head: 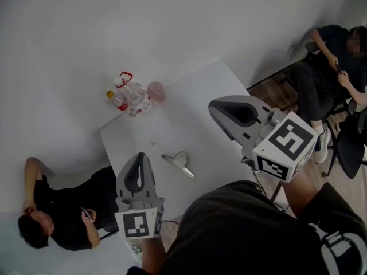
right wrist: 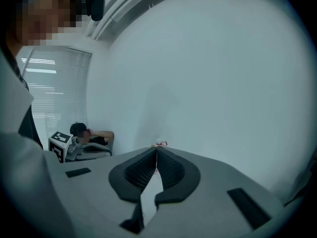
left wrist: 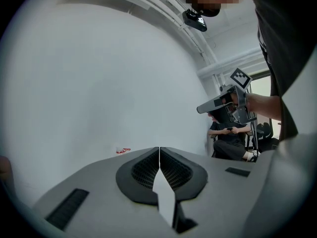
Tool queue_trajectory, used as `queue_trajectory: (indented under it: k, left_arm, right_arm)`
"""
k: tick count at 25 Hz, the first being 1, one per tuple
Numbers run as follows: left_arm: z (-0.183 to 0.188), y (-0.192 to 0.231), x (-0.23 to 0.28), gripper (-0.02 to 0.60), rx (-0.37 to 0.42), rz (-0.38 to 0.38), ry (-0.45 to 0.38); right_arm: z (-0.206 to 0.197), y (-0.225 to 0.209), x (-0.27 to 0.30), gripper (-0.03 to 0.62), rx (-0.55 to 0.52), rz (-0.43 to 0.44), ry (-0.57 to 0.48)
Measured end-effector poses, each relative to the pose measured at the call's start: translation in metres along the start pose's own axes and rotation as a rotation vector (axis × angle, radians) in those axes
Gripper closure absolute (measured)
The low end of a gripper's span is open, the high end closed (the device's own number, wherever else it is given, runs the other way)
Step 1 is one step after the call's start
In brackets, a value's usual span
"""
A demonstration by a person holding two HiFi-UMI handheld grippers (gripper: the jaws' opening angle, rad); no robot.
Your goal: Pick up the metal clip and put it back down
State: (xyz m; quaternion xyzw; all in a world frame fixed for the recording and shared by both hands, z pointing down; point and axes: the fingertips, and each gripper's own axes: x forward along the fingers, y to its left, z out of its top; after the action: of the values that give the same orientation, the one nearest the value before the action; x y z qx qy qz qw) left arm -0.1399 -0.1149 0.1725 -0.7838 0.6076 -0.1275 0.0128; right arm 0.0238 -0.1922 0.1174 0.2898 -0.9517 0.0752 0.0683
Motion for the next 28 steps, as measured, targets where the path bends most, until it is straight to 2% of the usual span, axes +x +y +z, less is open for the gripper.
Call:
queue_trajectory:
  k: [8,23,28]
  left_arm:
    - [-0.019,-0.009,0.007,0.558,-0.01,-0.068,0.008]
    - [-0.014,-0.008,0.01,0.558,-0.009,-0.069,-0.02]
    - [-0.014,-0.013,0.009,0.558,-0.027,-0.067,-0.001]
  right_arm:
    - [-0.016,-0.006,-0.004,0.574,-0.014,-0.045,0.051]
    - [-0.011,-0.006,-0.004,0.574,-0.045,-0.057,0.023]
    - [-0.019,-0.007,-0.003,0.574,-0.053,-0.058,0.055]
